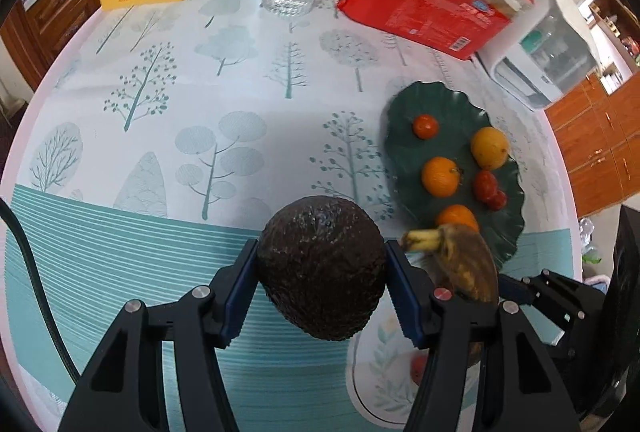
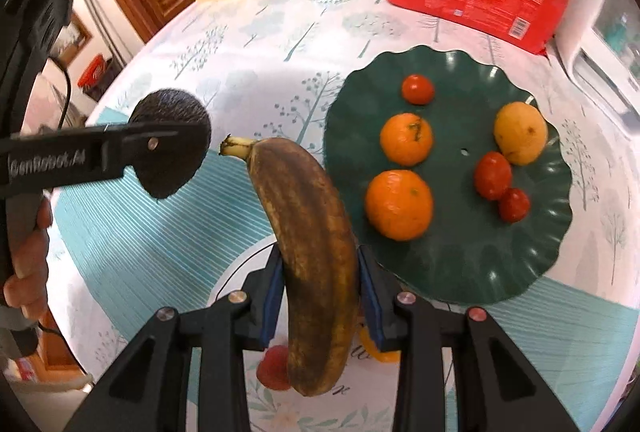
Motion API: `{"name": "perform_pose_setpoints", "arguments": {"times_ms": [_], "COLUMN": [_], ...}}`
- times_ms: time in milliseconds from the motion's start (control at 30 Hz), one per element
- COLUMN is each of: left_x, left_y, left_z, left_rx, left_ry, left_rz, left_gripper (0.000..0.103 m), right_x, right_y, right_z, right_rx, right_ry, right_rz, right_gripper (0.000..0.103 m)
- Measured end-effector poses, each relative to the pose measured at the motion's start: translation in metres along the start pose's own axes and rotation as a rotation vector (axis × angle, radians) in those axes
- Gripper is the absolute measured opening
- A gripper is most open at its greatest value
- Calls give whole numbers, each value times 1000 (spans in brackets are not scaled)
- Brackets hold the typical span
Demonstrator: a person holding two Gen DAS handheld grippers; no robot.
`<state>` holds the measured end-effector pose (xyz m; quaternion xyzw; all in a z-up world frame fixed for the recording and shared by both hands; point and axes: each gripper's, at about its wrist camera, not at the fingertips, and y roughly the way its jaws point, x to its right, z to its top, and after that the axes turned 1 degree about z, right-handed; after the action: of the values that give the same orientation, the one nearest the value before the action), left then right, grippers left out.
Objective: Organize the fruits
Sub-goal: 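Carry the avocado and banana over the green plate with both tools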
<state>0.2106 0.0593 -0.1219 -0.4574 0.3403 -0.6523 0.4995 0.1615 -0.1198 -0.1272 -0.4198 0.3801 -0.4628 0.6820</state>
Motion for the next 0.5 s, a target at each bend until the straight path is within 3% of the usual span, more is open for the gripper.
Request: {"name": "perform_pose_setpoints", "arguments": {"times_ms": [500], "left_x": [67], "left_y": [-13], "left_z": [3], "left_rx": [10], "left_ry": [115], "left_rz": [-13], "left_gripper": [60], "right_x": [68], "right_y": [-50], "right_z": [-1], "right_rx": [61], "right_ry": [205], "right_rz": [-54], "right_gripper": [35]}}
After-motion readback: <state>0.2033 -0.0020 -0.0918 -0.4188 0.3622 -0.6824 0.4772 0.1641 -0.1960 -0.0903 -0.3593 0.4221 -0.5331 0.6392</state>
